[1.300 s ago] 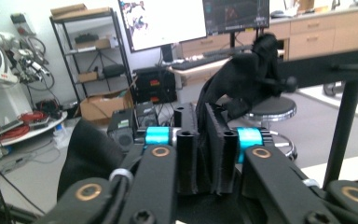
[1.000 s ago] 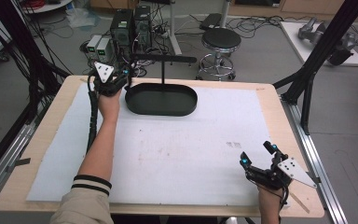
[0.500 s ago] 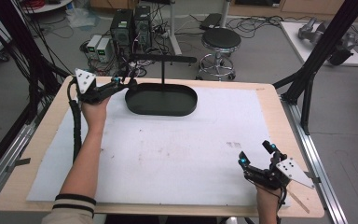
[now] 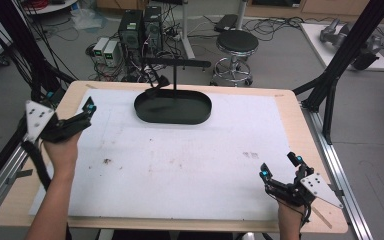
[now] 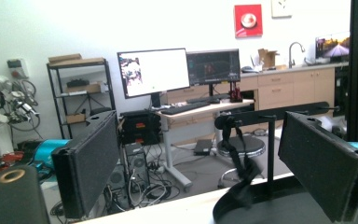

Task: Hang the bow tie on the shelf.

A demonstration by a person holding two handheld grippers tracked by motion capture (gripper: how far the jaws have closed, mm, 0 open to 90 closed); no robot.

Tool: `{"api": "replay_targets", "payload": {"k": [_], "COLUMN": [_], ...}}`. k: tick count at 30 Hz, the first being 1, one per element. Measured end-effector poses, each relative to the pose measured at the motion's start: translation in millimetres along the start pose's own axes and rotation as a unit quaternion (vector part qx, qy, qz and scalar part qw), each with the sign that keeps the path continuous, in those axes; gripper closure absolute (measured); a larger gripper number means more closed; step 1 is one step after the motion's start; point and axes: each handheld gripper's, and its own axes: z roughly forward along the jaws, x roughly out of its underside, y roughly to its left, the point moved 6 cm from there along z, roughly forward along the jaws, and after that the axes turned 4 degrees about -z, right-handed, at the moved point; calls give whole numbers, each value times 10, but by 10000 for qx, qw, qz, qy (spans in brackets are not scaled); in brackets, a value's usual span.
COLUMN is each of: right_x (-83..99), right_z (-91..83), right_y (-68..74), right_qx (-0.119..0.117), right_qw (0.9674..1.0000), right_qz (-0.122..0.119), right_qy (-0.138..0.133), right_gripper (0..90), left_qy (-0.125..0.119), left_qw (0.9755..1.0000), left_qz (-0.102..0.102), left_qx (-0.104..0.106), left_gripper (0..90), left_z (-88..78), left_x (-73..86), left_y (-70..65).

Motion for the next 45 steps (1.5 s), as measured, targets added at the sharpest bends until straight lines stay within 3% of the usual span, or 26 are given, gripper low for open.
{"api": "replay_targets", "payload": {"k": [3,4,7,9,14,17,19,23,29,34,45], "right_x": [7,7,-2,-15,-23,-8,42,81,97,112,38], "right_z": [-28,-28,-72,-95,-92,-73,-28,28,17,-27,-52], "right_y": [-4,-4,-12,-5,47,66,94,132,139,89,92], "right_qx": [114,114,258,367,442,469,455,380,329,376,389], "right_qw": [9998,9998,9995,9990,9985,9982,9982,9983,9988,9992,9992], "right_qz": [-143,-143,-194,-241,-280,-341,-387,-437,-351,-132,-124], "right_qy": [19,19,-41,-120,-161,-120,-25,43,44,54,-4], "right_gripper": [26,26,26,26,26,26,26,26,26,26,26], "left_qy": [-62,-62,-93,-44,-112,-63,-182,-187,-64,6,168], "left_qw": [9999,9999,9997,9998,9989,9991,9992,9993,9994,9994,9992], "left_qz": [-140,-140,-243,-204,-449,-417,-341,-331,-330,-324,-337], "left_qx": [37,37,12,37,-16,1,38,50,33,71,119], "left_gripper": [130,130,128,122,121,120,120,120,120,120,121], "left_z": [-256,-256,-544,-639,-805,-804,-827,-841,-834,-809,-805], "left_x": [25,25,182,288,458,505,522,556,656,704,733], "left_y": [68,68,106,97,116,135,112,115,126,92,99]}}
